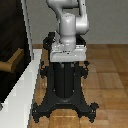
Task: Open the door by pressing down and pulling on the handle.
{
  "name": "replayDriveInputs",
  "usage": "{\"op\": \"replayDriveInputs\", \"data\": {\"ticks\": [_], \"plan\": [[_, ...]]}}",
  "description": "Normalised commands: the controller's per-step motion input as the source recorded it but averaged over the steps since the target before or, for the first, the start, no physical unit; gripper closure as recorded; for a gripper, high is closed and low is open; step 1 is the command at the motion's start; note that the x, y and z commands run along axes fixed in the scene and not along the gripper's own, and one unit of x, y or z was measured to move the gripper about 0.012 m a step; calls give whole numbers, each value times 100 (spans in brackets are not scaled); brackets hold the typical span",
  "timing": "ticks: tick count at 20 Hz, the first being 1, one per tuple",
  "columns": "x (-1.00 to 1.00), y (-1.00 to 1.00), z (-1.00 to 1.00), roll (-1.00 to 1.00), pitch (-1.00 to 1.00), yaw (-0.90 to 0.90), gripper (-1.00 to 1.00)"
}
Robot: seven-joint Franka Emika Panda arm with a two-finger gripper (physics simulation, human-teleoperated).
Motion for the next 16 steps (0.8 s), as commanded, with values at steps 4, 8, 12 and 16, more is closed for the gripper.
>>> {"op": "replayDriveInputs", "data": {"ticks": [4, 8, 12, 16], "plan": [[0, 0, 0, 0, 0, 0, -100], [0, 0, 25, 0, 0, 0, -100], [0, 0, 100, 0, 0, 0, -100], [0, 0, 75, 0, 0, 0, -100]]}}
